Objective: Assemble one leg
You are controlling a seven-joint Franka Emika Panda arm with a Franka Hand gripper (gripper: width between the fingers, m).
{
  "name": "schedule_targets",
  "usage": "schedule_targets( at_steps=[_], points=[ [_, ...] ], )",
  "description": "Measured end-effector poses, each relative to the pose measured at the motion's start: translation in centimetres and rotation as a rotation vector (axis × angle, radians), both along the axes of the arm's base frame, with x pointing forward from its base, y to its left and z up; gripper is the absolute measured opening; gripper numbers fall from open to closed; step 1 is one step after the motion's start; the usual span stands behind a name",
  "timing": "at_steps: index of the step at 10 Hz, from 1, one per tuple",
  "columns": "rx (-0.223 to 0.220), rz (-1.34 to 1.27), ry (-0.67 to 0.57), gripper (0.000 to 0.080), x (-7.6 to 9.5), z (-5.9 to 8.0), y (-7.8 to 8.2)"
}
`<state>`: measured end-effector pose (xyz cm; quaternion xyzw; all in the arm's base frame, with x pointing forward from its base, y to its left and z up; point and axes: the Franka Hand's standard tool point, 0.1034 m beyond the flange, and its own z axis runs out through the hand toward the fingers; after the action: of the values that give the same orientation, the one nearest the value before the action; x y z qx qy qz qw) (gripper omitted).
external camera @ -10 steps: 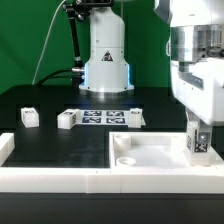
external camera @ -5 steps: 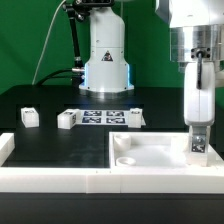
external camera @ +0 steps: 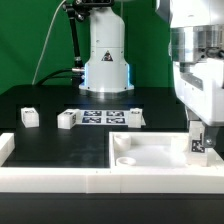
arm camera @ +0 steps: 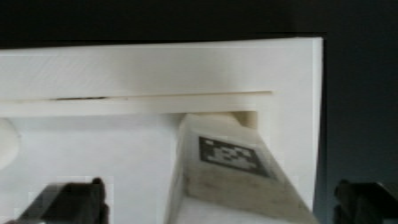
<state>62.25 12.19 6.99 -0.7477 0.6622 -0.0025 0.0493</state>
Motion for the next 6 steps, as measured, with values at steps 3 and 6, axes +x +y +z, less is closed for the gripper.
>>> schedule_targets(
  at_steps=[3, 6],
  points=[
    [-0.019, 0.279, -0.014, 0.0649, -0.06, -0.07, -0.04],
    [-0.030, 0.444, -0.027, 0.0649, -0.01, -0.06, -0.16]
  ],
)
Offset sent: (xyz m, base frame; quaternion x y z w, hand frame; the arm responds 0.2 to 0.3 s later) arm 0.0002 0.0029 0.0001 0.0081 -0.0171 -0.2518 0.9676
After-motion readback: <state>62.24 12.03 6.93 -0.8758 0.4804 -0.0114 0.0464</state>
